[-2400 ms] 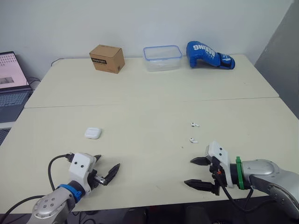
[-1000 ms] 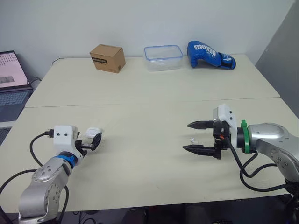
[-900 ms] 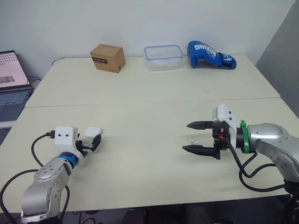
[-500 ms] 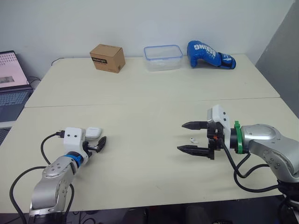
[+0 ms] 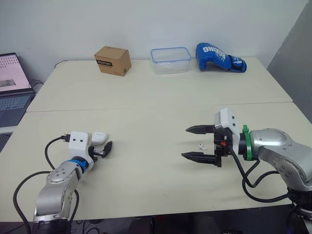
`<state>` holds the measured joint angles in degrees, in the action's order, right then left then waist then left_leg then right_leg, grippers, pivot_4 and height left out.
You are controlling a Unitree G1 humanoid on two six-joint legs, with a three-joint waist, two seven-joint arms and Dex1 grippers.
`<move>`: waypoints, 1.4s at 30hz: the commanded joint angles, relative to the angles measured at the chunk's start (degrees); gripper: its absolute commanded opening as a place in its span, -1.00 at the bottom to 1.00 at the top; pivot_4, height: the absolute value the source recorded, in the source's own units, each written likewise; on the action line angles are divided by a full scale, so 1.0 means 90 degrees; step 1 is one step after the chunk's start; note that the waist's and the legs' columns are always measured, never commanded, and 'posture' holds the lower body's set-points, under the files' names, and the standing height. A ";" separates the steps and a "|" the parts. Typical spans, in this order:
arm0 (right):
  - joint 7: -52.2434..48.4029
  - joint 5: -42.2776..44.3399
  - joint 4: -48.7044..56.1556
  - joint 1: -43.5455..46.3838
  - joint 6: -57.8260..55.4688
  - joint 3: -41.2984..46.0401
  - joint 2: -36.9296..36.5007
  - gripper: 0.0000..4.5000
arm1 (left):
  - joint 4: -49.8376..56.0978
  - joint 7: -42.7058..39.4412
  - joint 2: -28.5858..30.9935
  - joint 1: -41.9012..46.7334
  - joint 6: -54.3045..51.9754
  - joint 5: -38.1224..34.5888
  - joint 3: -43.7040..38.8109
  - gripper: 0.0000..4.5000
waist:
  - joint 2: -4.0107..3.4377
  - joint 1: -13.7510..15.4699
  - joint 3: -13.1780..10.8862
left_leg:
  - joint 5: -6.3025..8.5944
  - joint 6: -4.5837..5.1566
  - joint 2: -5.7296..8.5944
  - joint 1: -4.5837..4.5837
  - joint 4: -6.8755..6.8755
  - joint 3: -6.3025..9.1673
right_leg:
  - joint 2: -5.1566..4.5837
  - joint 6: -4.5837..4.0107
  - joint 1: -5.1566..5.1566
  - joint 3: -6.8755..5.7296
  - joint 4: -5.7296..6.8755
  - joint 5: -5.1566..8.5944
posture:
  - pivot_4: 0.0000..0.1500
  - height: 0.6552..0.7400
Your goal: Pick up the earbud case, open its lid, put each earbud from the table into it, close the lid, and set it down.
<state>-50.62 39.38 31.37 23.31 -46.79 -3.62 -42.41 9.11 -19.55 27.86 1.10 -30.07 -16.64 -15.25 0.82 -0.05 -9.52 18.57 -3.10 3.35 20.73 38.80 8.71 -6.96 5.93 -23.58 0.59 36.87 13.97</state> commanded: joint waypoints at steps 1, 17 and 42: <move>0.0012 0.0020 0.0199 0.0070 0.0146 0.0043 0.0030 1.00 | 0.0006 -0.0028 -0.0010 0.0009 -0.0007 0.0062 0.0070 1.00 | 0.0000 0.0000 0.0000 | 0.0000 0.0000 0.0000 0.0000 0.0000 0.0000 | 0.0000 0.0000 0.0000 0.0000 0.0000 0.0000 | 1.00 0.78; -0.0026 -0.0078 0.0154 -0.0074 0.0311 0.0021 0.0003 1.00 | -0.0663 -0.0329 0.0290 0.0311 0.0303 0.0308 0.0136 1.00 | -0.0003 0.0011 0.0002 | 0.0000 0.0000 0.0000 -0.0001 0.0000 0.0003 | 0.0000 0.0000 0.0002 -0.0003 0.0002 0.0000 | 1.00 0.78; 0.0000 -0.0186 0.0166 -0.0210 0.0391 0.0054 -0.0021 1.00 | -0.0727 -0.0863 0.0772 0.0211 0.0018 0.0248 0.0282 0.23 | -0.0009 -0.0028 0.0005 | 0.0000 0.0001 -0.0002 -0.0006 -0.0003 0.0001 | 0.0001 0.0000 0.0001 0.0000 0.0002 0.0000 | 1.00 0.78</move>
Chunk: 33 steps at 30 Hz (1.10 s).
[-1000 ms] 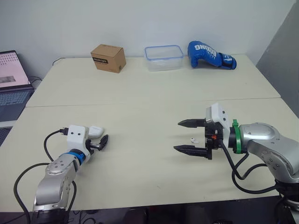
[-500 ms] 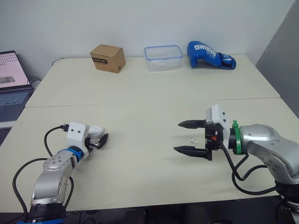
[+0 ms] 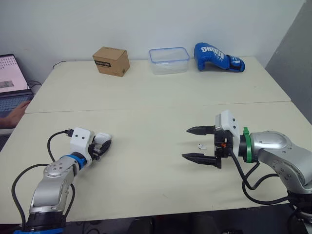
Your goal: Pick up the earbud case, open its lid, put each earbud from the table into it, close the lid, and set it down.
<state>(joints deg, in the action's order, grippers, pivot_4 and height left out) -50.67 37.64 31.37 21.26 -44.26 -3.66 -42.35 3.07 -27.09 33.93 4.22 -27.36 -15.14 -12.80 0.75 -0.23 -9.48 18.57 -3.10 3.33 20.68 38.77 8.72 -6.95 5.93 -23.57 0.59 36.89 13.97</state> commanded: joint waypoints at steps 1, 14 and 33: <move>0.0011 0.0001 0.0170 0.0019 0.0107 0.0052 -0.0018 1.00 | -0.0058 -0.0015 0.0116 -0.0116 -0.0317 0.0078 -0.0006 0.23 | -0.0001 -0.0010 0.0001 | 0.0000 0.0000 0.0000 0.0000 -0.0001 0.0000 | 0.0000 0.0000 0.0000 0.0001 -0.0001 0.0000 | 1.00 0.78; 0.0034 0.0049 0.0177 0.0103 -0.0010 0.0037 -0.0001 1.00 | 0.0421 -0.0368 0.0288 -0.0139 -0.0339 -0.0258 -0.0300 0.23 | -0.0001 -0.0028 0.0000 | 0.0000 -0.0001 0.0000 0.0002 -0.0002 -0.0002 | 0.0000 0.0000 -0.0004 0.0003 -0.0002 0.0000 | 1.00 0.78; 0.0287 0.0935 -0.1492 0.2051 -0.2855 -0.0067 0.0349 1.00 | 0.0520 -0.2272 0.0519 0.1343 0.3468 0.0593 0.1278 0.23 | 0.0003 -0.0021 -0.0006 | -0.0001 -0.0002 -0.0001 0.0024 -0.0002 -0.0010 | 0.0000 -0.0002 -0.0028 0.0007 -0.0004 -0.0001 | 1.00 0.78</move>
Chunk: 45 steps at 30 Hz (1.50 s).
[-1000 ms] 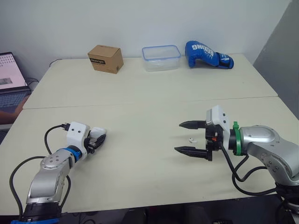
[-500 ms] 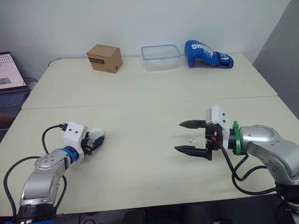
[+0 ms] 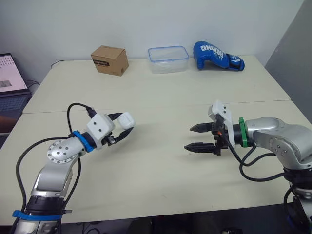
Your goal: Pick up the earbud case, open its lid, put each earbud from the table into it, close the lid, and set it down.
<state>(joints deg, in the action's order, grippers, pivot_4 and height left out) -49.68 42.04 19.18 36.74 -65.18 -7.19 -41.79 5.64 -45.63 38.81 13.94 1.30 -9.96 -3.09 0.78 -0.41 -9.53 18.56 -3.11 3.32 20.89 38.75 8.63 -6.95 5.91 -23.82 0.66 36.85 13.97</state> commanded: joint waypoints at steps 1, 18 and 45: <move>0.0309 0.0621 -0.0260 0.0465 -0.0828 0.0458 0.0493 1.00 | 0.0324 -0.0289 -0.0043 0.0357 0.0284 -0.0025 0.0286 0.23 | 0.0000 -0.0004 0.0000 | 0.0000 0.0000 0.0001 0.0001 0.0000 -0.0001 | 0.0000 0.0000 -0.0001 0.0001 0.0001 0.0000 | 1.00 0.78; 0.2690 0.1448 -0.1599 0.1385 -0.3036 0.1987 0.2877 1.00 | 0.0861 -0.0858 -0.0265 0.1044 0.0779 0.0101 0.1122 0.23 | -0.0003 -0.0112 -0.0001 | -0.0001 -0.0001 0.0007 0.0011 0.0001 -0.0007 | 0.0000 -0.0001 -0.0027 0.0017 0.0015 -0.0001 | 1.00 0.78; 0.4022 0.3201 -0.1861 0.1384 -0.3036 0.1916 0.2765 0.48 | 0.0680 -0.0792 -0.0347 0.1149 0.0854 0.0245 0.1128 0.23 | -0.0004 -0.0155 -0.0001 | -0.0001 -0.0001 0.0006 0.0011 0.0001 -0.0009 | 0.0001 0.0000 -0.0028 0.0018 0.0018 -0.0001 | 1.00 0.78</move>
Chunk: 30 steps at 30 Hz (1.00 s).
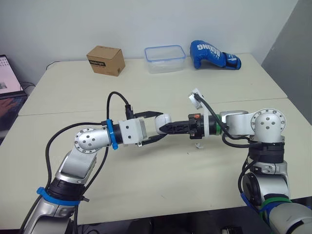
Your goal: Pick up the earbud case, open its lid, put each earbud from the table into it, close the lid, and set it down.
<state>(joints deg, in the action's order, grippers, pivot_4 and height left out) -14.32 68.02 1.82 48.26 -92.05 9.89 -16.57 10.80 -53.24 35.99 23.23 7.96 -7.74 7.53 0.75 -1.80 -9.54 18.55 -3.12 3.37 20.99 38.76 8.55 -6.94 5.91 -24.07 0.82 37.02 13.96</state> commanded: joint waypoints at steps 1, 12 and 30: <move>0.0128 0.0368 0.0066 0.0099 -0.0049 0.0008 -0.0046 0.48 | 0.0109 0.0052 -0.0037 0.0116 0.0111 -0.0001 -0.0054 0.23 | 0.0000 0.0000 0.0000 | 0.0000 0.0000 0.0000 0.0000 0.0000 0.0001 | 0.0000 0.0000 0.0000 0.0000 0.0000 0.0000 | 1.00 0.78; 0.0539 0.0902 -0.0037 0.0104 -0.0049 -0.0110 -0.0102 -0.66 | 0.0054 0.0028 -0.0066 0.0186 0.0115 0.0021 -0.0039 0.23 | 0.0000 -0.0002 0.0000 | 0.0000 0.0000 -0.0001 0.0000 0.0000 -0.0001 | 0.0001 0.0000 0.0000 0.0000 0.0000 0.0000 | 1.00 0.78; 0.0388 0.0551 0.0438 0.0070 0.0055 -0.0608 -0.0574 -0.66 | 0.0841 -0.0855 0.0641 0.0014 -0.2707 -0.1537 -0.0322 0.99 | -0.0004 -0.0022 -0.0002 | 0.0000 0.0001 -0.0002 0.0000 0.0000 -0.0001 | 0.0003 0.0000 -0.0001 0.0001 0.0001 0.0000 | 1.00 0.78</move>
<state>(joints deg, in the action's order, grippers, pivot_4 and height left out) -8.36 74.40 2.26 48.25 -91.93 5.34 -20.11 15.73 -59.66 40.37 23.72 -11.34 -17.72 6.68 0.71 -2.00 -9.55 18.56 -3.10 3.35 21.00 38.75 8.55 -6.91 5.92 -24.08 0.83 37.03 13.96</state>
